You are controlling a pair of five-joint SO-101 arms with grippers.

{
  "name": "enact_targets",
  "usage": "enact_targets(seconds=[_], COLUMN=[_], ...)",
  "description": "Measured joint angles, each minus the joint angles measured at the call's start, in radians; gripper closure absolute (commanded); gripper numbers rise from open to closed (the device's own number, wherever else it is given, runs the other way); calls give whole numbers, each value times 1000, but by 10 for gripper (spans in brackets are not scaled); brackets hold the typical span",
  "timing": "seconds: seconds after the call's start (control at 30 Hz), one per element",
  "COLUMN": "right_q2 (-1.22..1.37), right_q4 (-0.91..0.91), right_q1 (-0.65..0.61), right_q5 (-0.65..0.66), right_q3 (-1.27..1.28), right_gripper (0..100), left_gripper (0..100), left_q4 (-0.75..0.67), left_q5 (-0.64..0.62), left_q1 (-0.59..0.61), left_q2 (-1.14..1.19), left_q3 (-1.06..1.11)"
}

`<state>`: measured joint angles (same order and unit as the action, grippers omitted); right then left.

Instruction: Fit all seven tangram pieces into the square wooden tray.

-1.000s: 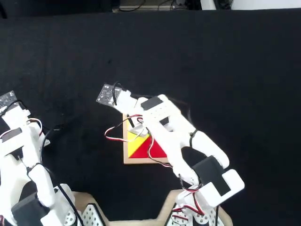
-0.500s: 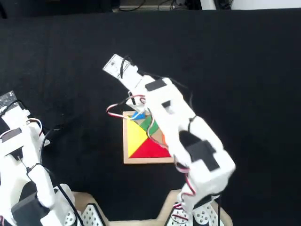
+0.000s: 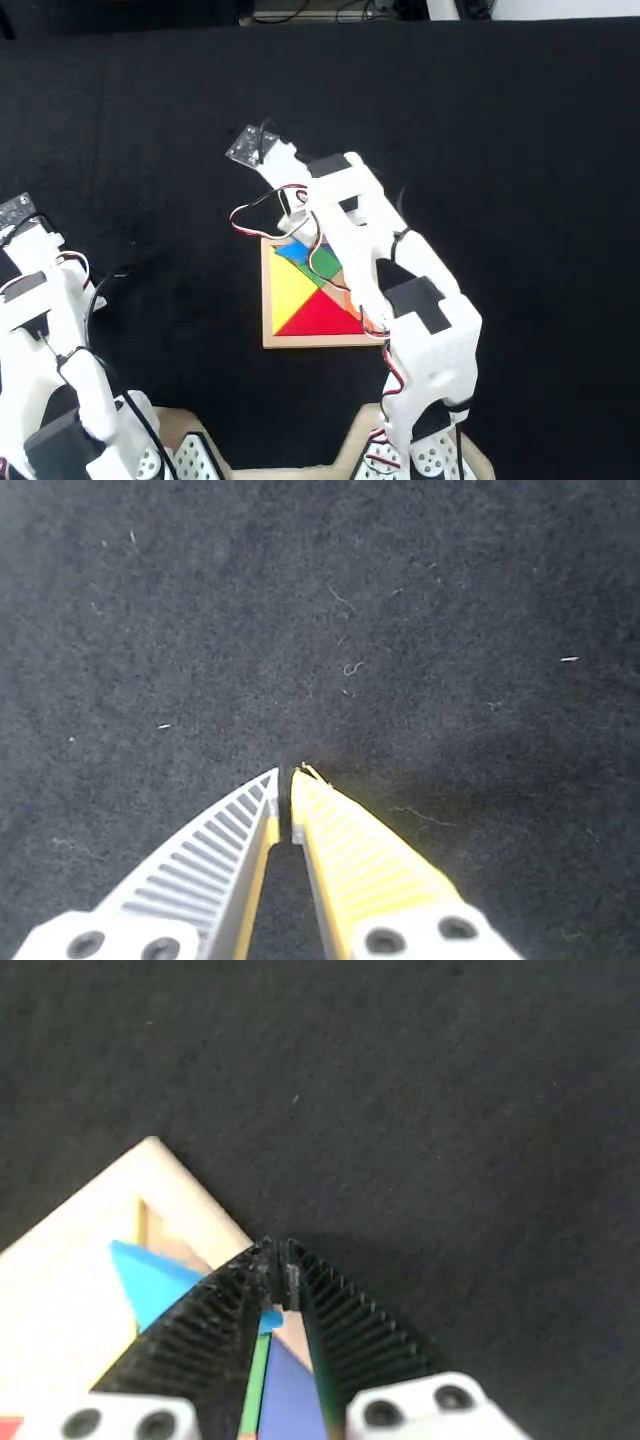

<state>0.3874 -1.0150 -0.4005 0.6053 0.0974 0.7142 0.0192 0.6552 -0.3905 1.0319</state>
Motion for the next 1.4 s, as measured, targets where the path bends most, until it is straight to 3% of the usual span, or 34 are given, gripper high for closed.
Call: enact_targets(seconds=[0.67, 1.03, 1.17, 1.4], right_q2=[-318, -256, -293, -643], right_q4=[-31, 120, 8, -304], right_q1=[-40, -68, -68, -12], right_q5=[3, 3, 3, 5], right_q3=[224, 370, 315, 264], right_gripper=[988, 988, 988, 988], left_gripper=[970, 970, 970, 967], left_q4=[0, 0, 0, 0], left_q5=[0, 0, 0, 0], left_q1=[0, 0, 0, 0], left_q2=[0, 0, 0, 0], left_q3=[0, 0, 0, 0])
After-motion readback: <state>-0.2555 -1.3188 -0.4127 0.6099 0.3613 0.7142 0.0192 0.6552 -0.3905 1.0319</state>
